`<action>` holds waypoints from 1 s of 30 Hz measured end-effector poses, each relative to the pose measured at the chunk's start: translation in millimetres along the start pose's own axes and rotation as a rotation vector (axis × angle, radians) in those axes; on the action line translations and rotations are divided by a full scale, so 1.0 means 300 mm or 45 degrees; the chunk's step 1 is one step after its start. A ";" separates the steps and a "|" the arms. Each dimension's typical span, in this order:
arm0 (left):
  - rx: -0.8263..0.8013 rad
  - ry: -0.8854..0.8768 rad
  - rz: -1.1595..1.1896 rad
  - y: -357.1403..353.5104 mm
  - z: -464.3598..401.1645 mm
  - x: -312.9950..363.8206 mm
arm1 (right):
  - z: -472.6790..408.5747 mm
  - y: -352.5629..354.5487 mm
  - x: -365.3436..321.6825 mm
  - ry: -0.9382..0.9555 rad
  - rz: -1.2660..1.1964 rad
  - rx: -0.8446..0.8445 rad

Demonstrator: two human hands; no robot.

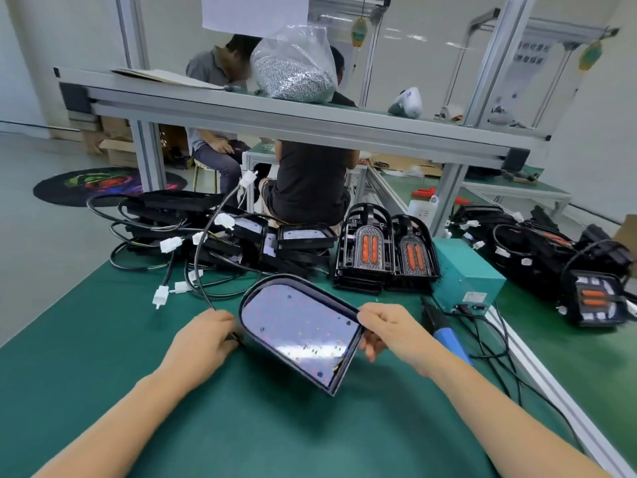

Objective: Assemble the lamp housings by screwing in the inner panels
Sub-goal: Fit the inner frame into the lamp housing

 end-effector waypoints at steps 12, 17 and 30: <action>0.291 0.254 -0.089 0.062 -0.085 -0.059 | 0.037 -0.054 0.140 -0.120 -0.023 0.083; 0.254 0.562 0.947 -0.008 -0.032 0.011 | 0.028 -0.071 0.205 -0.178 -0.389 0.289; -0.057 1.018 2.383 -0.162 -0.119 0.141 | -0.106 0.147 0.037 -0.184 0.615 0.673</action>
Point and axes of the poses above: each hand's wrist, its own z-axis away from the middle knuckle, its own y-axis out of the back of the hand, x = y × z, the point moved 6 cm from there along -z, towards the middle knuckle, and after that the axes turned 5 degrees about -x, right-handed, at the moved point
